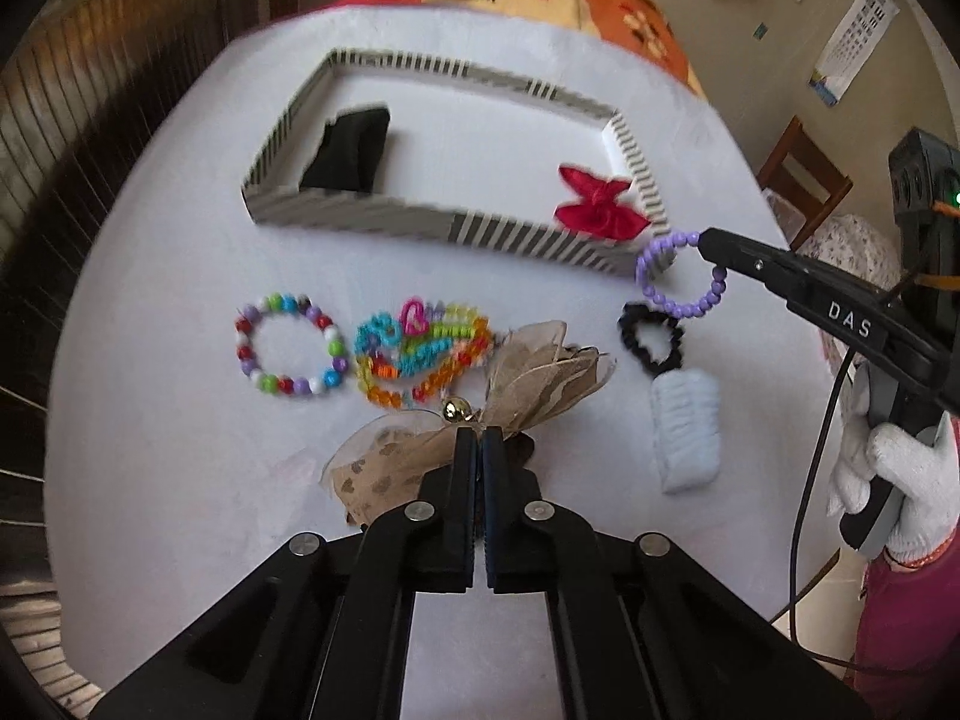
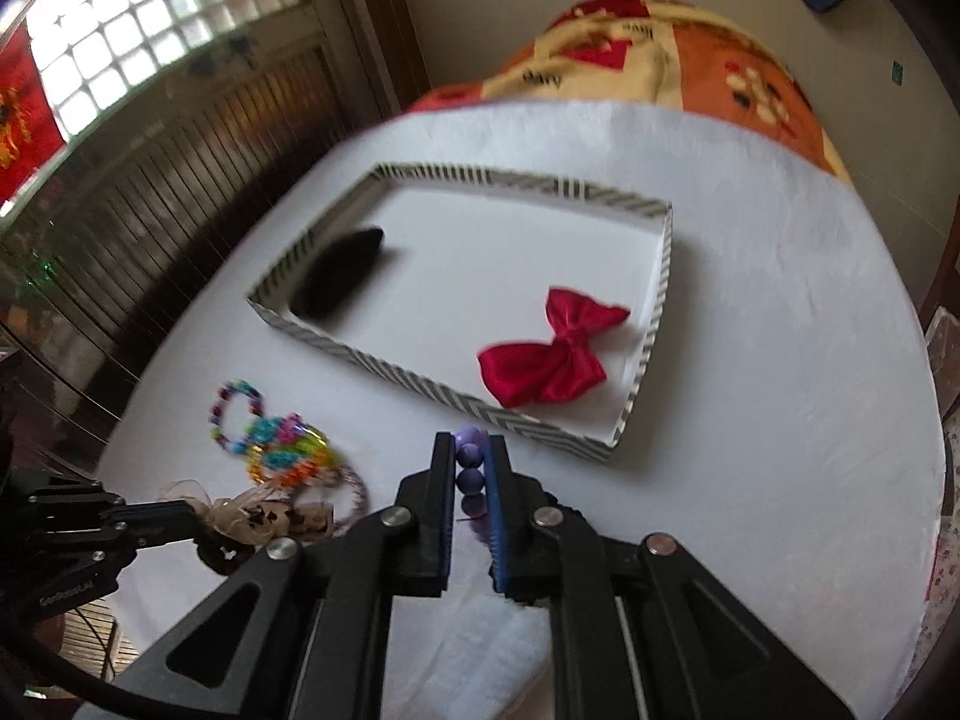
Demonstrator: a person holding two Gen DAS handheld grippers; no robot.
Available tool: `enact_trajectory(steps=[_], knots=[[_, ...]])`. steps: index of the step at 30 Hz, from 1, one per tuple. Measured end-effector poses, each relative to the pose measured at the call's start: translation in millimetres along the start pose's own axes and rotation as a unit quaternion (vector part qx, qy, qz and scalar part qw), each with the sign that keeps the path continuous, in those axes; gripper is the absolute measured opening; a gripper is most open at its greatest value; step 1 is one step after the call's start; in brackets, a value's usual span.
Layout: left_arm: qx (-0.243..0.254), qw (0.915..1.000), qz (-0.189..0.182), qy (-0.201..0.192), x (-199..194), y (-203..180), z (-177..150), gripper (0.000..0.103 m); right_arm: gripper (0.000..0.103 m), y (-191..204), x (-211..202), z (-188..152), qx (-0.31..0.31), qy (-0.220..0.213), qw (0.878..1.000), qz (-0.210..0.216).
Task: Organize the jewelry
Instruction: 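Carry the scrunchie and purple bracelet with both tools into the striped tray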
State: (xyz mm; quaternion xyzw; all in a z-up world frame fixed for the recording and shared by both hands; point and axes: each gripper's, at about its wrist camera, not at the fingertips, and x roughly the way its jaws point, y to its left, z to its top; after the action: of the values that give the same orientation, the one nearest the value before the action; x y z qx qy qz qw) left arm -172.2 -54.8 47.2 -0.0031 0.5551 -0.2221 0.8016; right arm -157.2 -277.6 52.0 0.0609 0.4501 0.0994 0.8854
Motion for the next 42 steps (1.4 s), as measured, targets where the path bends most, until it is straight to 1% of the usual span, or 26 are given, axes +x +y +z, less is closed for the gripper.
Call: enact_trajectory(steps=[3,10,14,18,25,31,36,42], knots=[[0.000,0.9998,0.002,-0.022,-11.0,-7.8,15.1,0.000,0.010,0.0,-16.7,7.4,0.000,-0.016,1.000,0.005],[0.004,0.9976,0.018,-0.068,-35.7,-12.8,48.5,0.000,0.010,0.4,-36.7,18.4,-0.003,-0.038,0.999,0.007],[0.012,0.9960,0.031,-0.083,-37.8,-17.3,68.3,0.000,0.010,-0.7,-36.9,25.6,-0.005,-0.042,0.999,0.005],[0.017,0.9948,0.045,-0.090,-30.8,-18.5,92.6,0.000,0.010,-2.5,-32.5,33.1,-0.004,-0.042,0.999,0.005],[0.029,0.9935,0.063,-0.090,-8.8,-19.0,129.2,0.000,0.010,-8.2,-18.0,49.5,0.003,-0.040,0.999,0.003],[0.040,0.9938,0.068,-0.079,14.1,-20.8,153.6,0.000,0.010,-15.9,1.3,63.8,0.014,-0.030,0.999,0.002],[0.042,0.9950,0.065,-0.063,37.4,-19.3,170.7,0.000,0.010,-19.1,19.4,75.3,0.017,-0.020,1.000,0.000],[0.037,0.9967,0.059,-0.041,64.8,-14.1,182.9,0.000,0.010,-21.2,40.3,86.2,0.024,-0.006,1.000,0.005]])
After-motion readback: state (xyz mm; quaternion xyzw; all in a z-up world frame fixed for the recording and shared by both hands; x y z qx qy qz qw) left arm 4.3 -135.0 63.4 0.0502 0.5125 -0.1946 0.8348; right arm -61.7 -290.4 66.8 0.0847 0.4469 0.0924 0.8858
